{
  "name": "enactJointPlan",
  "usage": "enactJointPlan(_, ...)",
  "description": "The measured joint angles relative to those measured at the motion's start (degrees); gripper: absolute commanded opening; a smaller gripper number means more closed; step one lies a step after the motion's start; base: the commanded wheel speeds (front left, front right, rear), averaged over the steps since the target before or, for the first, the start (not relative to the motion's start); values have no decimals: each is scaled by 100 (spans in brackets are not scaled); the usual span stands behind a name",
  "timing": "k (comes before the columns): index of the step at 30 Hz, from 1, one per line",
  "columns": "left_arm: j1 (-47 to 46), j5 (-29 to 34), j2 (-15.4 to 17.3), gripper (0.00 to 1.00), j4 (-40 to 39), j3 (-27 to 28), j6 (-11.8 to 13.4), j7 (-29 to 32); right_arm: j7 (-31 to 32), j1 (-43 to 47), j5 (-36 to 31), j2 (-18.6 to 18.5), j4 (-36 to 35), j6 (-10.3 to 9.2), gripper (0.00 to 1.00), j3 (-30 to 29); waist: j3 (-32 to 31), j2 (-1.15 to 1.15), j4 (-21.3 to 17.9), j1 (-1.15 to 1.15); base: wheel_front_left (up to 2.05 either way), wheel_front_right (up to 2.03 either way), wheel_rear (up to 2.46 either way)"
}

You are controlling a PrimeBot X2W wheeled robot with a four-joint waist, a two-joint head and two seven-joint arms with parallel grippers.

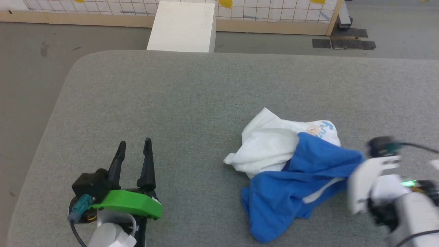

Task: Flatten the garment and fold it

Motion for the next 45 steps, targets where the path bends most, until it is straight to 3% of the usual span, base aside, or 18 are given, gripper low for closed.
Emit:
enactJointPlan(4, -7, 142, -34, 100, 12, 29, -54, 0, -264, -11, -119, -326, -218, -1, 0, -890, -17, 0, -31, 0, 0, 0, 0)
enactJointPlan(5, -13, 165, -67, 100, 36, 26, -99, 0, -303, -8, -312, -417, -270, -1, 0, -1380, -32, 0, -37, 0, 0, 0, 0)
enactJointPlan(9, -12, 193, -104, 100, 74, 60, -124, 0, -246, 113, -511, -254, -270, -1, 0, -1790, -86, 0, -67, 0, 0, 0, 0)
enactJointPlan(10, -12, 193, -109, 100, 87, 66, -127, 0, -254, 161, -492, -155, -275, -2, 28, -1808, -106, 0, -80, 0, 0, 0, 0)
enactJointPlan(11, -12, 192, -114, 100, 98, 65, -132, 0, -315, 203, -471, -60, -311, -1, 100, -1834, -123, 0, -95, 0, 0, 0, 0)
enactJointPlan(14, -12, 153, -125, 100, 189, -31, -182, 14, -571, 221, -289, 126, -539, -1, 100, -2025, -192, 0, -125, 0, 0, 0, 0)
enactJointPlan(17, -27, 18, -145, 100, 166, -331, -261, 464, -743, 293, -181, 196, -875, -1, 100, -2230, -265, 0, -145, 0, 0, 0, 0)
enactJointPlan(22, -352, -449, -159, 100, -208, -1403, -428, 1998, -808, 639, -174, 304, -1314, -2, 100, -2557, -309, 0, -191, 0, 0, 0, 0)
enactJointPlan(30, -869, -1196, -83, 100, -354, -3070, -454, 4680, -809, 799, -172, 387, -1422, -2, 100, -2714, -268, 0, -367, 0, 0, 0, 0)
enactJointPlan(37, -1284, -450, 102, 100, 492, -3518, -318, 4999, -862, 800, -29, 399, -1415, -1, 100, -2610, -135, 0, -572, 0, 0, 0, 0)
enactJointPlan(43, -1361, -412, -9, 100, 1144, -3802, -304, 4940, -951, 800, 79, 403, -1334, -2, 100, -2546, 12, 0, -709, 0, 0, 0, 0)
enactJointPlan(44, -1394, -427, -34, 63, 1184, -3845, -322, 4909, -962, 800, 79, 403, -1315, -1, 100, -2542, 36, 0, -725, 0, 0, 0, 0)
enactJointPlan(45, -1410, -476, -58, 6, 1204, -3844, -348, 4813, -973, 800, 79, 403, -1289, -2, 100, -2540, 58, 0, -736, 0, 0, 0, 0)
